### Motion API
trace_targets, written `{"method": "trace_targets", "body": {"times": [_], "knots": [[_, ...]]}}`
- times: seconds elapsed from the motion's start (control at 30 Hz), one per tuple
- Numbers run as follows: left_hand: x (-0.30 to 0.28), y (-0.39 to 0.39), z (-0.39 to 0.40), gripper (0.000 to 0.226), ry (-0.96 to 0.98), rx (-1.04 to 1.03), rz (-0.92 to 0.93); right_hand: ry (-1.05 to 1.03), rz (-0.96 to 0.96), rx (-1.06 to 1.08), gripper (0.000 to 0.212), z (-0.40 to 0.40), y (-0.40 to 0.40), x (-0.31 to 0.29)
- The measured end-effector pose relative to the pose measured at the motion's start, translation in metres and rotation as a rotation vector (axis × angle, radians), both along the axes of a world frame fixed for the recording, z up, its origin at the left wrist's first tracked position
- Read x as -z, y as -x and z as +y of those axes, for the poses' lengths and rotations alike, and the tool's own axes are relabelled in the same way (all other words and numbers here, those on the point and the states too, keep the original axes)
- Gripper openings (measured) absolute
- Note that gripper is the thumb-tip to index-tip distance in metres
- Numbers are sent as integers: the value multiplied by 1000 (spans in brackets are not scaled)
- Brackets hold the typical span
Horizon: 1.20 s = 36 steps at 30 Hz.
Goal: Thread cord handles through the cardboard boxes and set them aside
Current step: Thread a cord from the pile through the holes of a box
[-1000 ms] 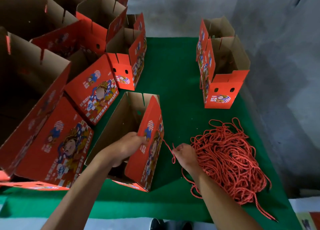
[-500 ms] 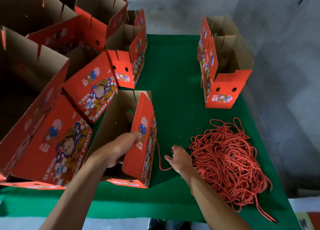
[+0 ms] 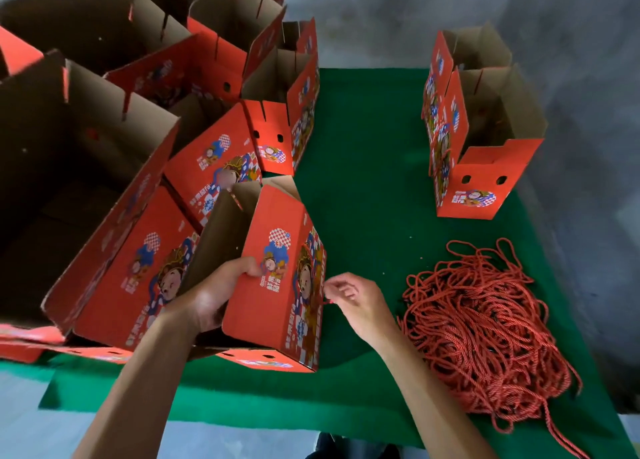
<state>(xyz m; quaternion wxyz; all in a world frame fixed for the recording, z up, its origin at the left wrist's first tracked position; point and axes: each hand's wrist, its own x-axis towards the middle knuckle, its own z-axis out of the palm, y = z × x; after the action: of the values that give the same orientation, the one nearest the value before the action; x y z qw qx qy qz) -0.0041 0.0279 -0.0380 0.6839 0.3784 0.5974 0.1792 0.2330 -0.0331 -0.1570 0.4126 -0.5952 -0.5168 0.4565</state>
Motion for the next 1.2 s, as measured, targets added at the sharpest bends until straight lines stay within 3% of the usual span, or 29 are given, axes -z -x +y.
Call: {"method": "trace_targets", "body": {"times": [0.1, 0.2, 0.37, 0.43, 0.63, 0.77, 0.9, 1.03, 1.1, 1.2], "knots": [[-1, 7, 1, 56, -33, -18, 25, 1, 97, -116, 18, -12, 20, -14], [-2, 9, 0, 59, -51, -17, 20, 3, 126, -102, 16, -17, 33, -19], [-2, 7, -4, 37, -36, -10, 21, -20, 138, -71, 2, -17, 39, -22], [-2, 6, -4, 35, -42, 3, 36, -24, 131, -68, 6, -17, 39, -22], [2, -1, -8, 61, -54, 83, 21, 5, 71, -48, 8, -14, 36, -19], [11, -16, -3, 82, 94, 84, -54, 17, 85, -36, 14, -18, 29, -13], [25, -41, -9, 27, -94, 391, 221, 59, 262, 31, 14, -21, 25, -6], [43, -54, -9, 36, -310, 585, 456, 149, 491, 104, 5, -20, 22, -2], [44, -55, -9, 25, -349, 587, 467, 174, 551, 78, 6, -21, 19, -4], [42, -52, -13, 10, -263, 519, 381, 256, 562, 93, 2, -24, 13, -2]]}}
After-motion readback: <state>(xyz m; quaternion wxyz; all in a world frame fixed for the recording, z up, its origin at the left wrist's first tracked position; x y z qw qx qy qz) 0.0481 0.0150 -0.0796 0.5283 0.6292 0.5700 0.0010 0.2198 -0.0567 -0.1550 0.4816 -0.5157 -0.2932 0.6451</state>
